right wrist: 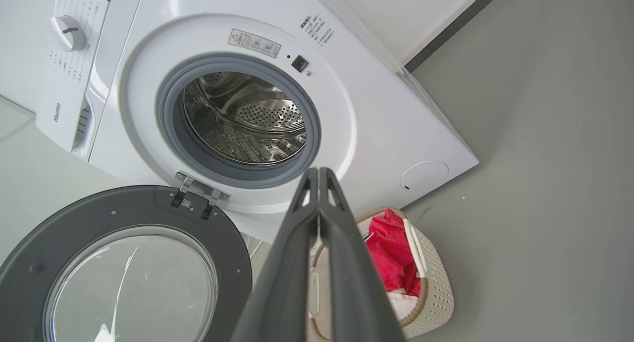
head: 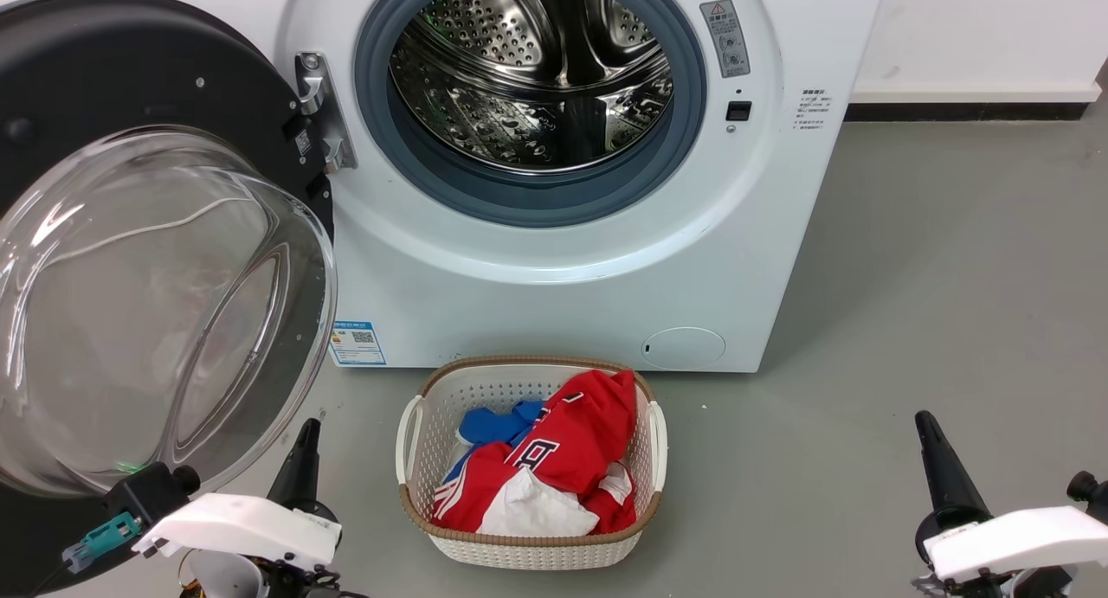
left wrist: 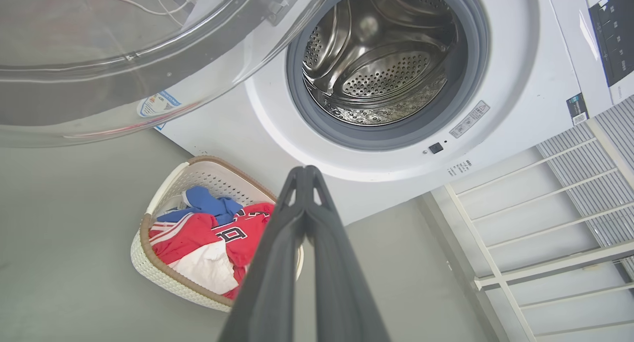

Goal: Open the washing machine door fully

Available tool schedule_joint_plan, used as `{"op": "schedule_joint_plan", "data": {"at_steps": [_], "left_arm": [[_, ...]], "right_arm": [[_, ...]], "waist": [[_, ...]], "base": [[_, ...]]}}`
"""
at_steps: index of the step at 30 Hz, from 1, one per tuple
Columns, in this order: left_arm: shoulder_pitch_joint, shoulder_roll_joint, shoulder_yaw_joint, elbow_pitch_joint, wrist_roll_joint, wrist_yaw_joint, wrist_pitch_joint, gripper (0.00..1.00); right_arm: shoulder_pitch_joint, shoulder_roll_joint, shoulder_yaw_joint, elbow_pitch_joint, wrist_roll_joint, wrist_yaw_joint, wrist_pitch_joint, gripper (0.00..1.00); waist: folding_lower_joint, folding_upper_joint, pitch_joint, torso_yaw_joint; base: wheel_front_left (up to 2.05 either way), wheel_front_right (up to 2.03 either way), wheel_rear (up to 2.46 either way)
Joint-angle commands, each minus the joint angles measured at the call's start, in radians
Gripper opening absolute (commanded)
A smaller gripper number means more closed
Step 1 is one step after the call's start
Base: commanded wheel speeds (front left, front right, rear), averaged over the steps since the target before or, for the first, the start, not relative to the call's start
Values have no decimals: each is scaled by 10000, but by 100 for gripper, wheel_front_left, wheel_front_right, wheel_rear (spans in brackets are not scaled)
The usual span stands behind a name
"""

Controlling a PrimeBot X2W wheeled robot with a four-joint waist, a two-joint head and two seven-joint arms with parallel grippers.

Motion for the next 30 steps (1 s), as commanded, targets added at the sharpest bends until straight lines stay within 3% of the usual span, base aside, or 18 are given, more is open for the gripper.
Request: {"op": "schedule_joint_plan", "data": {"at_steps": [1, 30], "left_arm": [[-283, 0, 173, -81, -254, -111, 76, 0], [-402, -781, 1139, 112, -2772, -808, 749, 0]], "right_arm": [[-316, -3, -24, -43, 326, 1, 24, 0], [-801, -4, -80, 500, 3606, 1, 338, 0]], "waist": [[0, 0, 4, -2], [0, 0, 84, -36]], "base": [[0, 0, 0], [0, 0, 0]]}}
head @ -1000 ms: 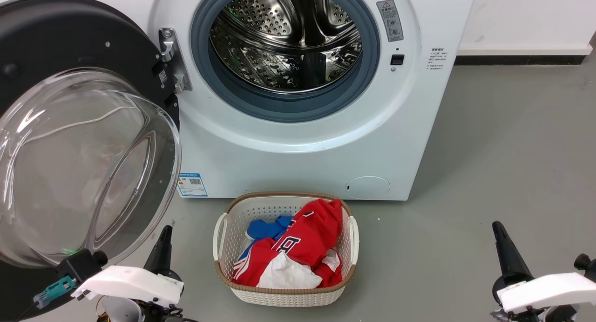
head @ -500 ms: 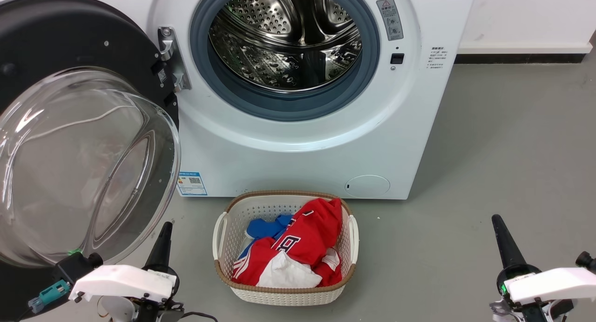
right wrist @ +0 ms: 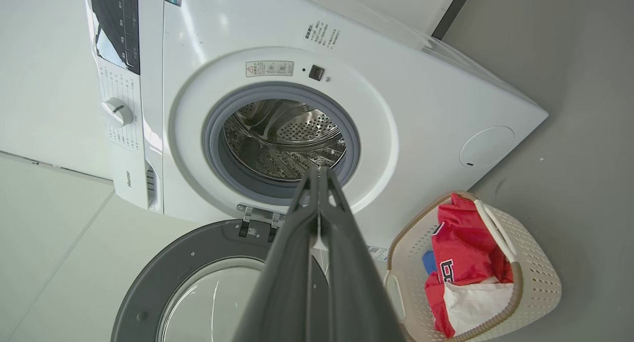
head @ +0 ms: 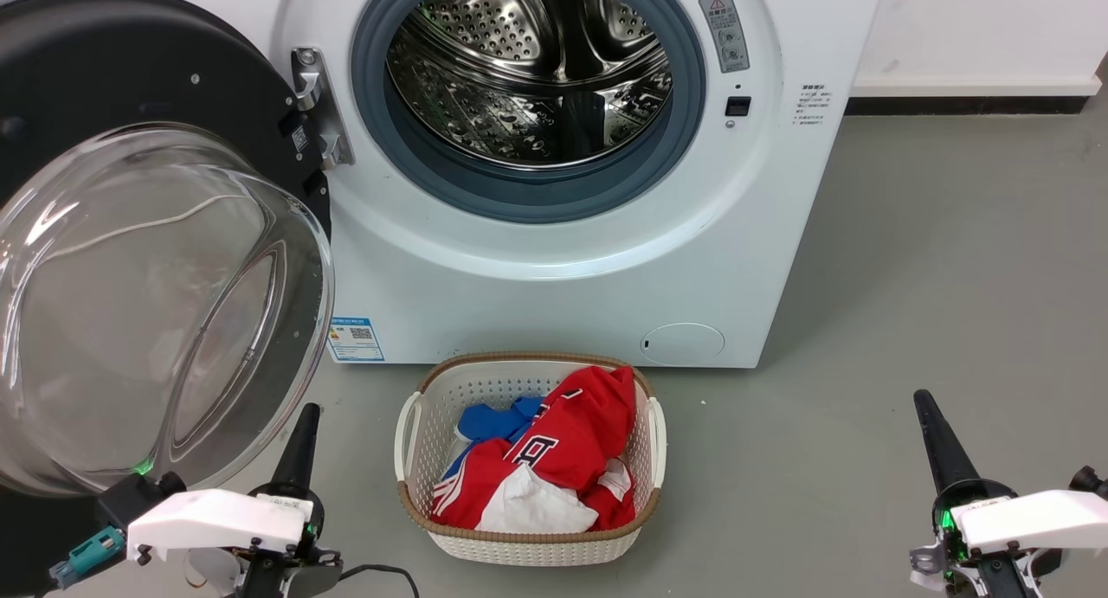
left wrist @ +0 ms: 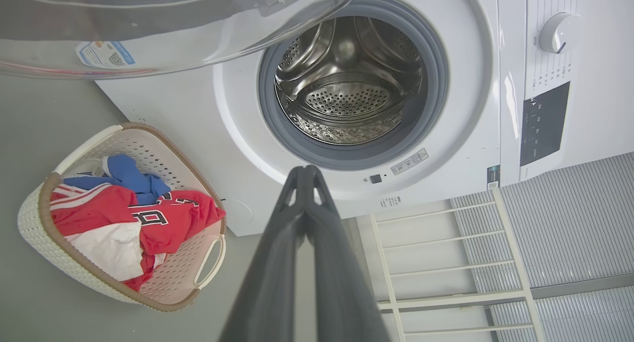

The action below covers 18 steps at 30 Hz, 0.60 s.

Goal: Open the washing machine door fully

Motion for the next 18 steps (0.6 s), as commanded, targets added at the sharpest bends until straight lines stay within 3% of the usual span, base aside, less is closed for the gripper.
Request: {"op": "schedule_joint_plan", "data": {"at_steps": [1, 18], "left_arm": [[-206, -47, 126, -35, -217, -113, 72, 0], [-277, -492, 694, 84, -1671, -523, 469, 0]], "right_arm": [[-242, -4, -19, -13, 303, 1, 36, 0], [-512, -3, -50, 313, 2191, 1, 208, 0]], "waist": [[0, -1, 5, -2], [0, -1, 63, -27]], "base": [[0, 0, 0], [0, 0, 0]]}}
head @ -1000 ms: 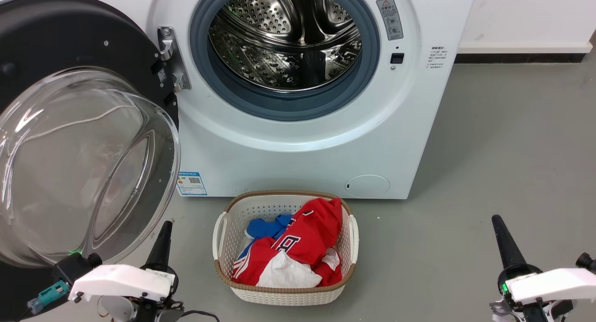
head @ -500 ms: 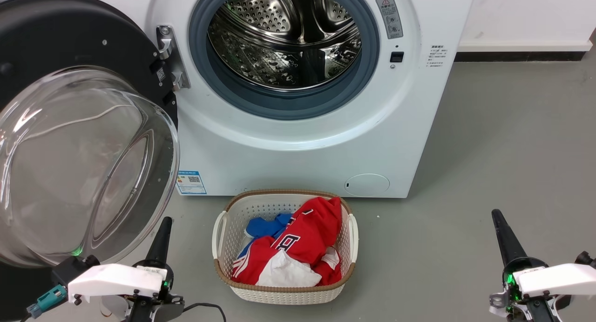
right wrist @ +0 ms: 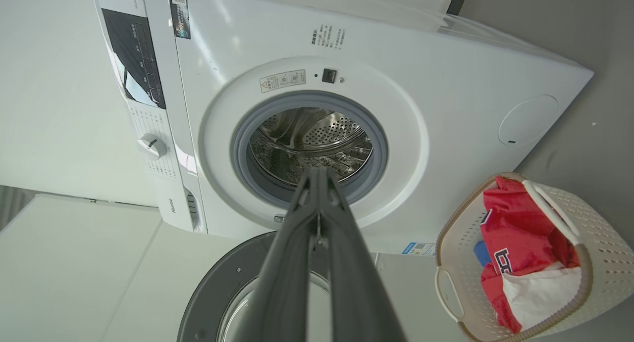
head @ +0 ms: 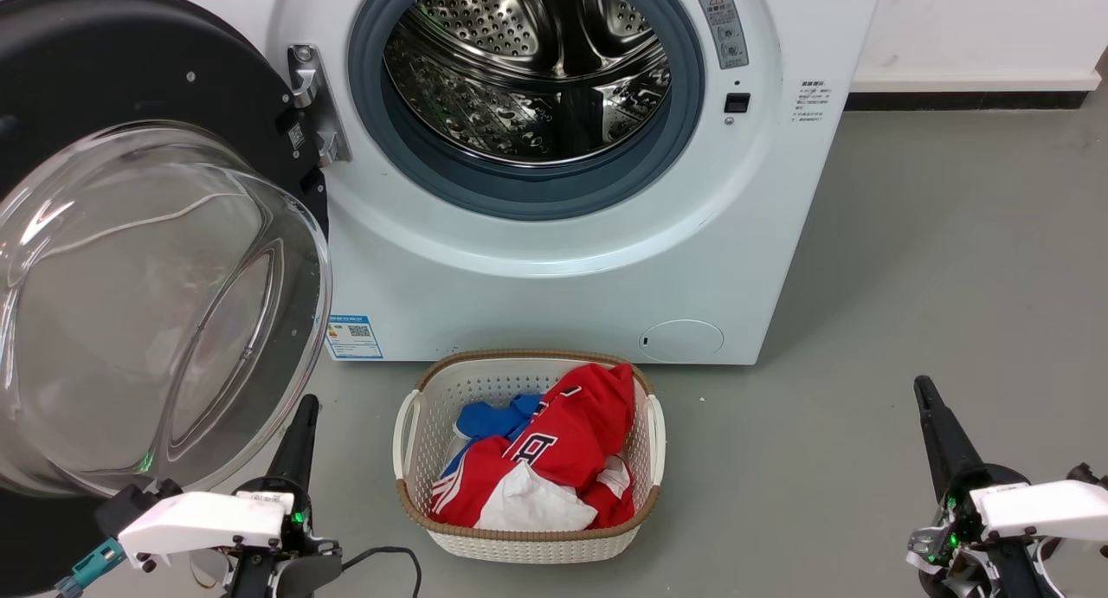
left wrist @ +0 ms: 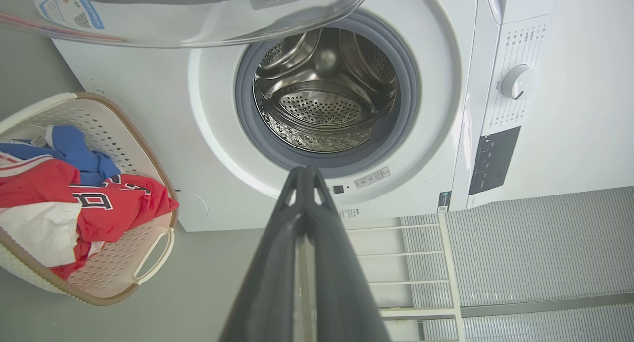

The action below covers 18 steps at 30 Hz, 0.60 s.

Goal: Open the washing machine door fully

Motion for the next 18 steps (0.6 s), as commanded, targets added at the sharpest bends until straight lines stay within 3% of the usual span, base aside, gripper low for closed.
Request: {"op": "schedule_joint_plan", "data": {"at_steps": [1, 18], "left_arm": [[-187, -41, 120, -4, -214, -116, 74, 0], [-222, -322, 463, 69, -1102, -357, 301, 0]], "right_arm": [[-198, -3, -14, 25, 281, 1, 20, 0], [-370, -3, -32, 225, 1462, 1, 140, 0]], "waist": [[0, 0, 5, -2], [0, 0, 48, -20]], "base": [[0, 0, 0], [0, 0, 0]]}}
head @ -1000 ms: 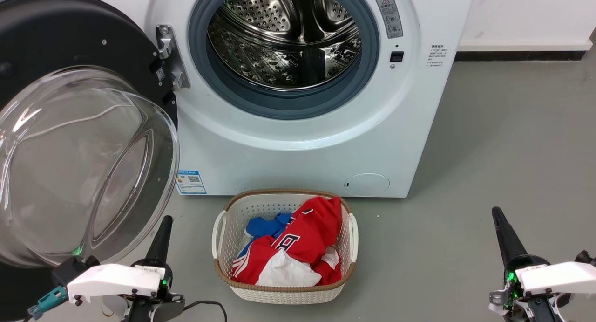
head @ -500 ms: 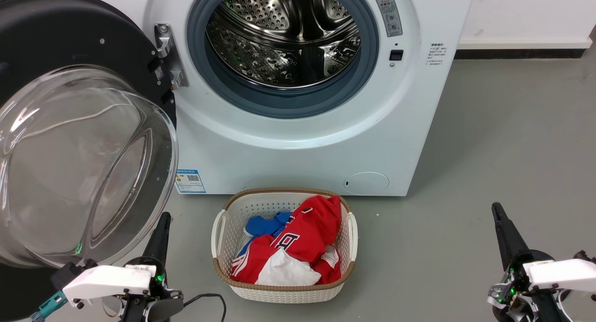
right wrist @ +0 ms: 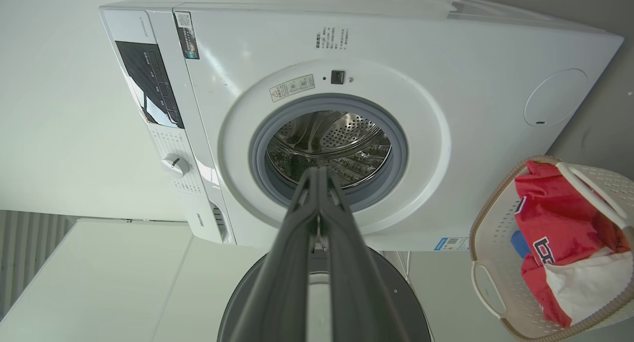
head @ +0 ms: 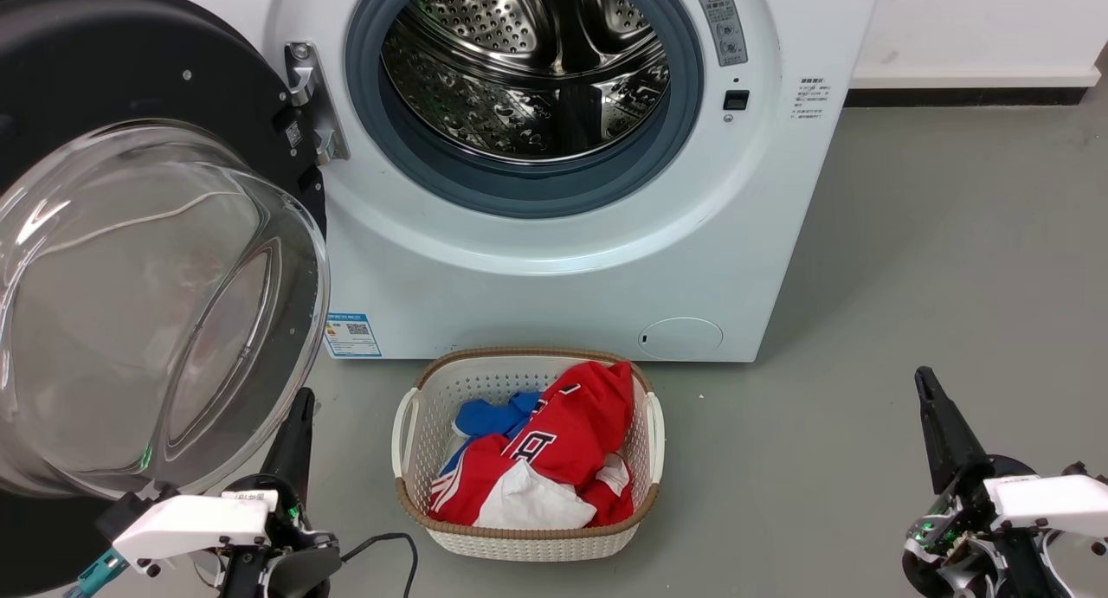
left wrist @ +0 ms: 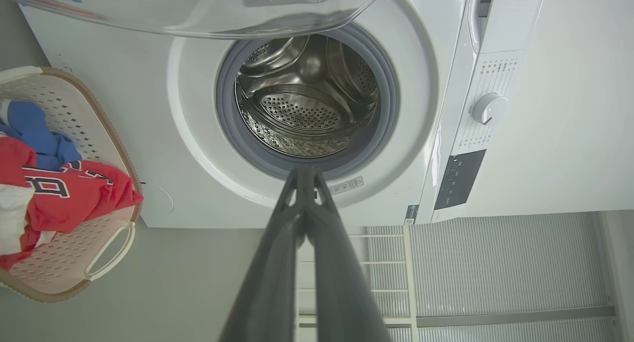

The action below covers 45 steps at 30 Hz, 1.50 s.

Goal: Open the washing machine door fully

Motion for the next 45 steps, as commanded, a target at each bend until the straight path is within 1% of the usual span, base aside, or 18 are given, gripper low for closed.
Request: {"op": "schedule_joint_plan", "data": {"at_steps": [1, 9, 45], "left_arm": [[-132, -32, 69, 7, -140, -101, 29, 0], [-145, -157, 221, 42, -526, -182, 138, 0], [-142, -159, 221, 35, -480, -179, 147, 0]], "right_arm": [[-152, -1, -9, 39, 197, 0, 37, 0], [-238, -1, -19, 118, 695, 0, 79, 0], [-220, -1, -17, 111, 665, 0, 74, 0]], "waist": [[0, -1, 3, -1], [0, -1, 24, -10], [0, -1, 24, -10]], "base": [[0, 0, 0], [0, 0, 0], [0, 0, 0]]}}
